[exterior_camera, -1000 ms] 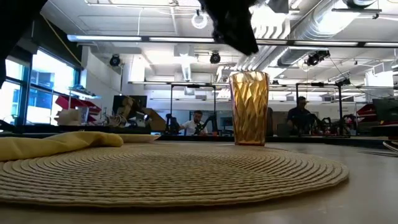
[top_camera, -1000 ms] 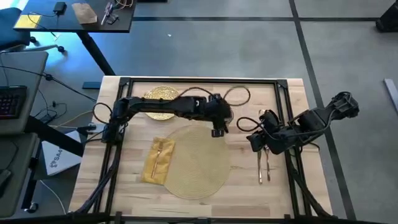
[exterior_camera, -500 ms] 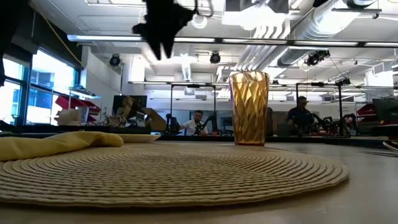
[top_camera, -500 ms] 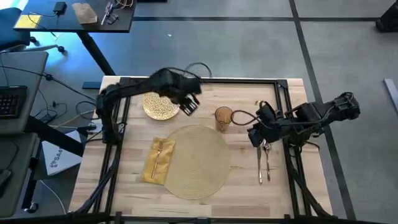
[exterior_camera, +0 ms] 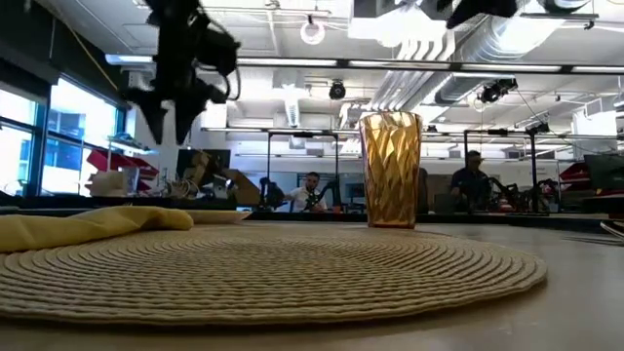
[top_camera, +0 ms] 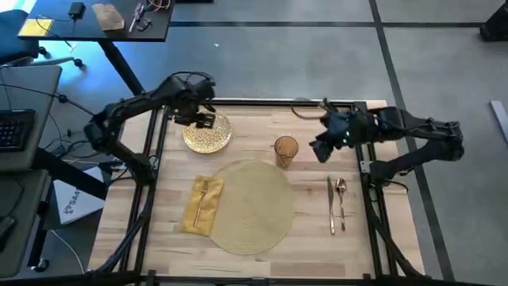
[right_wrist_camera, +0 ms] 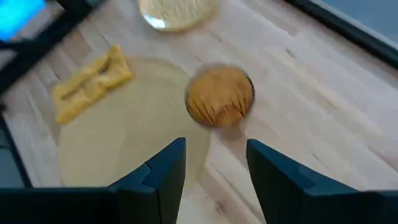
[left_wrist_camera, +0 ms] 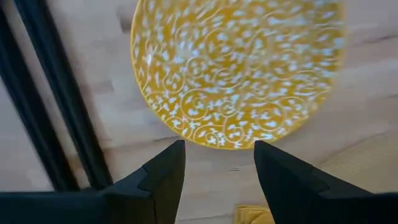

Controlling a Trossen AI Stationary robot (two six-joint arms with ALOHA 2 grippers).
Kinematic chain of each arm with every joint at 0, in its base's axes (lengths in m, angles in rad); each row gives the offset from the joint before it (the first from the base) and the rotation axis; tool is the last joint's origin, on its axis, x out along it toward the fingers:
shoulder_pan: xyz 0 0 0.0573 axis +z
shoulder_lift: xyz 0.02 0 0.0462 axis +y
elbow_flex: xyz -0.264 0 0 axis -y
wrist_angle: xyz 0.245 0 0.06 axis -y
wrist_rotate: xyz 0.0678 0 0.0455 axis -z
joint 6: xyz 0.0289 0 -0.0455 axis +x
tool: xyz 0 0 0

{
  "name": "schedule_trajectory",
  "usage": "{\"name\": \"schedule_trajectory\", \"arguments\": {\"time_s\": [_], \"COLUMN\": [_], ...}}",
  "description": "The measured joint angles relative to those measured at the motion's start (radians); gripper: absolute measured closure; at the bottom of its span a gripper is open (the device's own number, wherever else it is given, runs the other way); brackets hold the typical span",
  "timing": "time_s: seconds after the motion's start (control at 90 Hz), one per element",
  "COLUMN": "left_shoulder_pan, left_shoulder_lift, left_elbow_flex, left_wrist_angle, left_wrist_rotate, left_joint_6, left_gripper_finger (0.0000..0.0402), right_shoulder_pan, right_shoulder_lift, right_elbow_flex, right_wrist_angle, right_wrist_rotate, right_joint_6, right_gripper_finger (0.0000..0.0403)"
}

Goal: Set table place
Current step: Put the yellow plate on the brown place mat to the left of the yellow table napkin

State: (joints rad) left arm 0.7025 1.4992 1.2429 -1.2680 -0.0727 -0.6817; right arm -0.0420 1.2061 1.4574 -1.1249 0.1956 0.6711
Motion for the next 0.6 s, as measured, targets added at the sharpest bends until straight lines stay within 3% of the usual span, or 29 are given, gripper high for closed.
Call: {"name": "schedule_trajectory", "arguments": {"time_s": [0.256,0.6], "left_shoulder_pan": [0.166,0.346], "left_shoulder_lift": [0.000,0.009], "left_elbow_flex": [-0.177,-0.307], "left_wrist_angle": [0.154,0.352], "left_wrist_rotate": [-0.020,0.048], "left_joint_6": [0.094,0.153], "left_gripper_finger": [0.0168,0.0163], "right_shoulder_pan": [-0.153,-0.323], "right_shoulder_lift": [0.037,0.118], "right_elbow_flex": [0.000,0.000], "right_wrist_angle": [0.095,0.182], "right_wrist_rotate": [-0.100,-0.275], "right_joint_6": [-0.039,-0.100], "right_gripper_finger": [0.0249,0.0249]}}
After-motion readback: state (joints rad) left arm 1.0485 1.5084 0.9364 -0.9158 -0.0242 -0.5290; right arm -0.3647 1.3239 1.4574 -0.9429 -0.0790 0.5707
